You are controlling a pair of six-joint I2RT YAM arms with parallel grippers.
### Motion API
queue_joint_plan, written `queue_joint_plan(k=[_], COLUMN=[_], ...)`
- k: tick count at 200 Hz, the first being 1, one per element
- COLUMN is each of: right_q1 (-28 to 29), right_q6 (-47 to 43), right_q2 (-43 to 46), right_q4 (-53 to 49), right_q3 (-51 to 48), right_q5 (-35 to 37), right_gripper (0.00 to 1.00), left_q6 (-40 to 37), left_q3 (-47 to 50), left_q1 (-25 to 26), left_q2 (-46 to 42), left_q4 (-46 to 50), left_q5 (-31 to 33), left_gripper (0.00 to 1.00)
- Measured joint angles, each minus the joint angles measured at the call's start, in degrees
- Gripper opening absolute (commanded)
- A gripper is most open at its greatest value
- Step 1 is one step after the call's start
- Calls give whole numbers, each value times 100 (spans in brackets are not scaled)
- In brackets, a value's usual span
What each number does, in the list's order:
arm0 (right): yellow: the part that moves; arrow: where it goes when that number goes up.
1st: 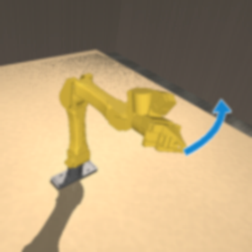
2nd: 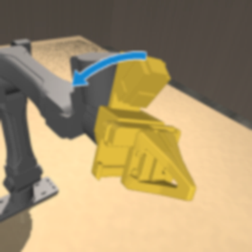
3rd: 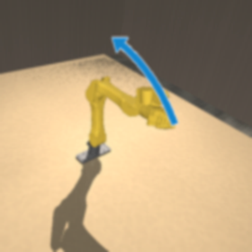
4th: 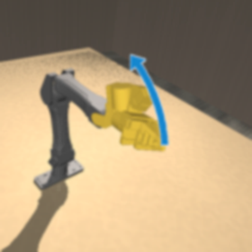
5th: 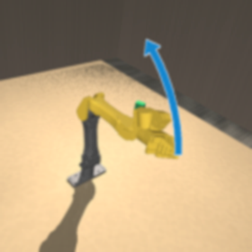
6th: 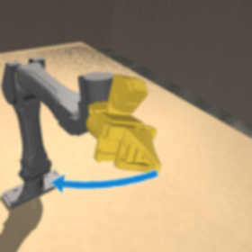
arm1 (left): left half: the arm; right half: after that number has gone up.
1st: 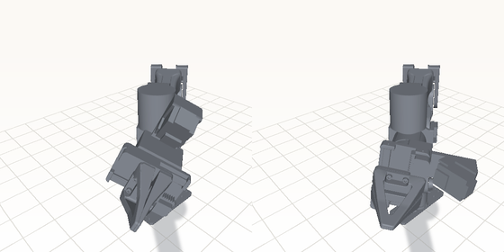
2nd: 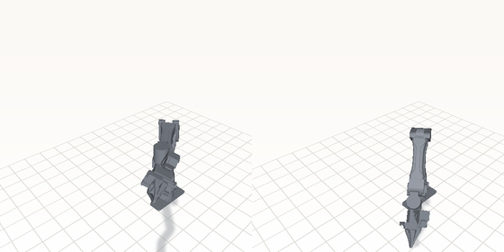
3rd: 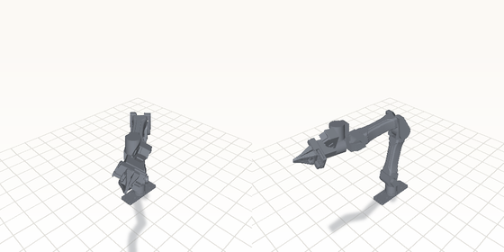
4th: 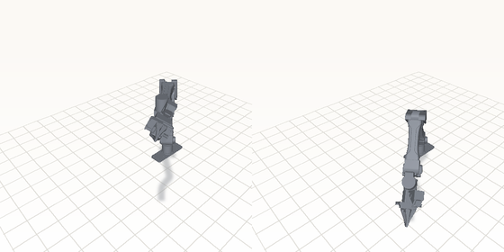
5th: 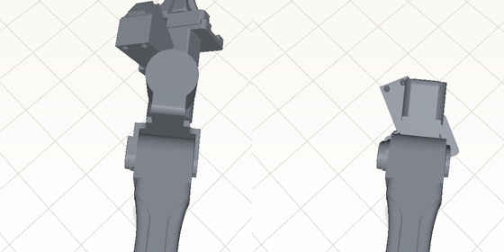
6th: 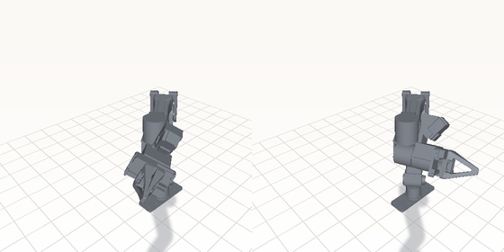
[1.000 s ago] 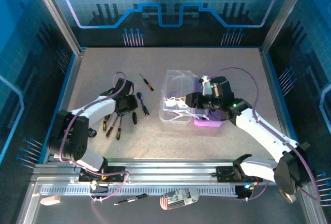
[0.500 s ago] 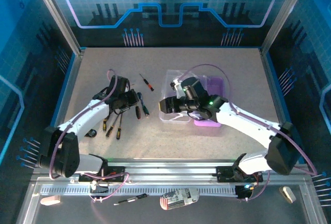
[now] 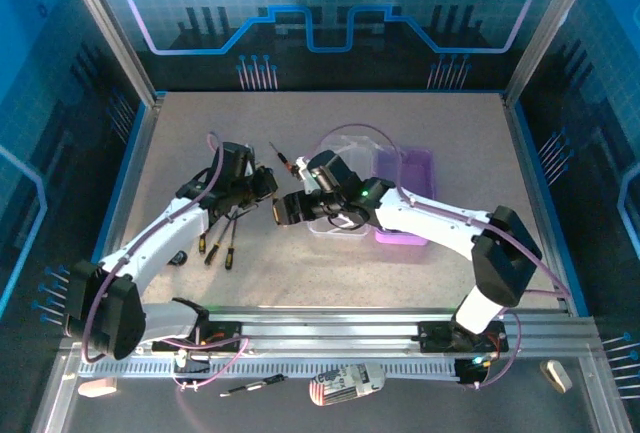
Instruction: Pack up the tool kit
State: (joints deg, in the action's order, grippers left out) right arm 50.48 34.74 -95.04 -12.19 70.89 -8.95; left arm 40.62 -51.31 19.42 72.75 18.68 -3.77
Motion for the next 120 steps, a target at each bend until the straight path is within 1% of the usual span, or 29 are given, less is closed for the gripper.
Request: queue_joint_plan(k=[39,76,120], right_q1=[0,0,0], right_q6=[76,205,391], right_q2=[-328,-551,-595], right_q4=[26,85,282], right_q3=[129,264,291], right_q5=[-35,-131,-304], right_gripper=[62,49,25], left_q6=[24,136,153], left_q3=[0,0,7], left_q1=[74,74,74], left_q2=[-59,-162,-168], left_q4=[-13,-125,-199], left_q5=[0,0,4], left_gripper=[4,4,5])
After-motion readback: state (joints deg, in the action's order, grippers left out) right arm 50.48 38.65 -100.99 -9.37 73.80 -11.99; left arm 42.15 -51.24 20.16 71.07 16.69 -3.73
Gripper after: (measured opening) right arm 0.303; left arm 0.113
